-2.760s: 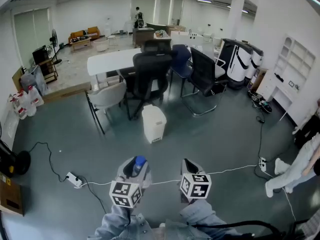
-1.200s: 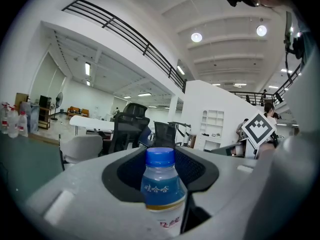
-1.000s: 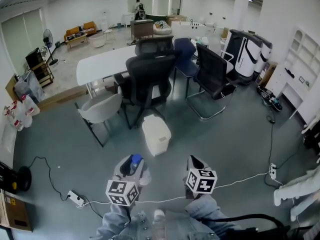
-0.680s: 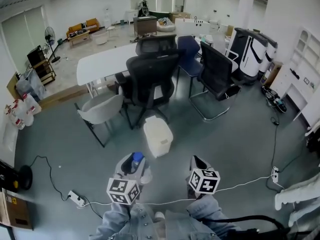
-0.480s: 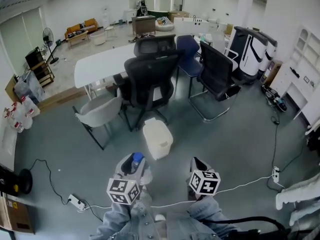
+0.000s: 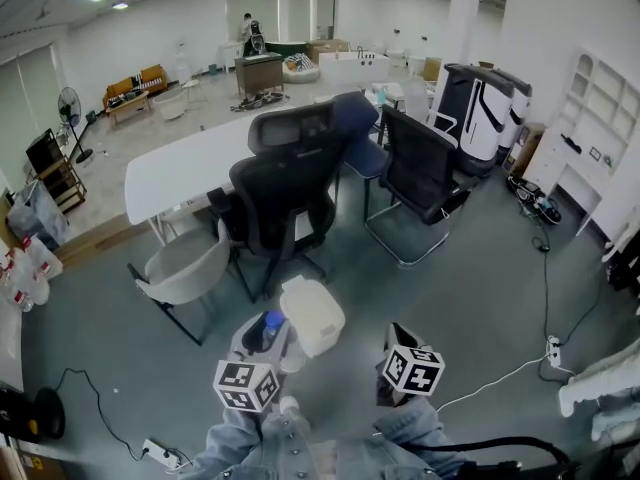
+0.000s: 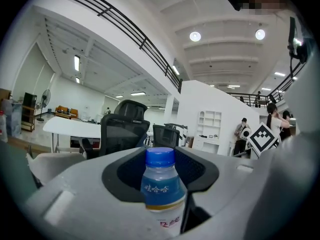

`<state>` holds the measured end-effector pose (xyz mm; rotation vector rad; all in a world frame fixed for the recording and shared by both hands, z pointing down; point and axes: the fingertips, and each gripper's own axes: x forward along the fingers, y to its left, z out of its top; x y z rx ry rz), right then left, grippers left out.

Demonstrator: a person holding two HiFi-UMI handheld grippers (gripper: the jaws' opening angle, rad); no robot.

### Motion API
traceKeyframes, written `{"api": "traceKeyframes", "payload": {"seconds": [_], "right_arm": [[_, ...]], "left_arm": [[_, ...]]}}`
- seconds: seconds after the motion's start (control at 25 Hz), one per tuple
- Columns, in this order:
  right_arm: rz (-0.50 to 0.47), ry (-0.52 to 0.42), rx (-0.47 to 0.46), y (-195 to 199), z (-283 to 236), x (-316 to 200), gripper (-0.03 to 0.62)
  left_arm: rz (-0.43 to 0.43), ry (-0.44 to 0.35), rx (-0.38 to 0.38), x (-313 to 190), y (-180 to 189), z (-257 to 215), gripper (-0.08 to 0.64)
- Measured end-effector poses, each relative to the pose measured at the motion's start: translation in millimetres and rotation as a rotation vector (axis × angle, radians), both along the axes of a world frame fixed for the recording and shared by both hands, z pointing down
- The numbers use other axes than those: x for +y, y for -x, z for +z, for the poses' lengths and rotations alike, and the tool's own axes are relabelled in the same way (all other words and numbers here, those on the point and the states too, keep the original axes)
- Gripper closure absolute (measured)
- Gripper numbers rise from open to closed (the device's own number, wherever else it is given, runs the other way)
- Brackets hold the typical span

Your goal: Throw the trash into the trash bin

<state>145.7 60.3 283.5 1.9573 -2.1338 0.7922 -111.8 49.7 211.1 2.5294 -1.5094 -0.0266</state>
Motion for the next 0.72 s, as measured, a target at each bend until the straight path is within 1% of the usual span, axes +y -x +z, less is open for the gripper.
{"api": "traceKeyframes", "payload": {"seconds": [0.16,0.28,0.4,0.52,0.6,0.72], "right_arm": [[0.026,-0.008,0.0,21.1,-7.2,-49.7,0.589],[0.024,-0.005,0.008,44.5,-8.2,-84.1,0.589],[0.006,0.006,0.036,67.1,-9.4,-112.5,0.589],[0.0,0.014,0.065,79.4,-10.6,-138.8,0.589],[-0.003,0.023,0.079,88.9,-8.4,-152.3,0.589],[-0.011,0.047,0.075,100.0,0.9,-163.0,0.589]], "left_arm": [[0.03,-0.019,-0.012,-57.2,22.2,-11.9,0.371],[0.04,-0.018,0.003,-94.7,42.7,-12.4,0.371],[0.041,0.005,0.033,-126.2,61.4,-6.7,0.37],[0.04,0.032,0.064,-155.7,73.6,3.9,0.37],[0.044,0.047,0.068,-172.2,80.6,12.2,0.37],[0.051,0.078,0.066,-188.1,83.9,25.5,0.371]]}}
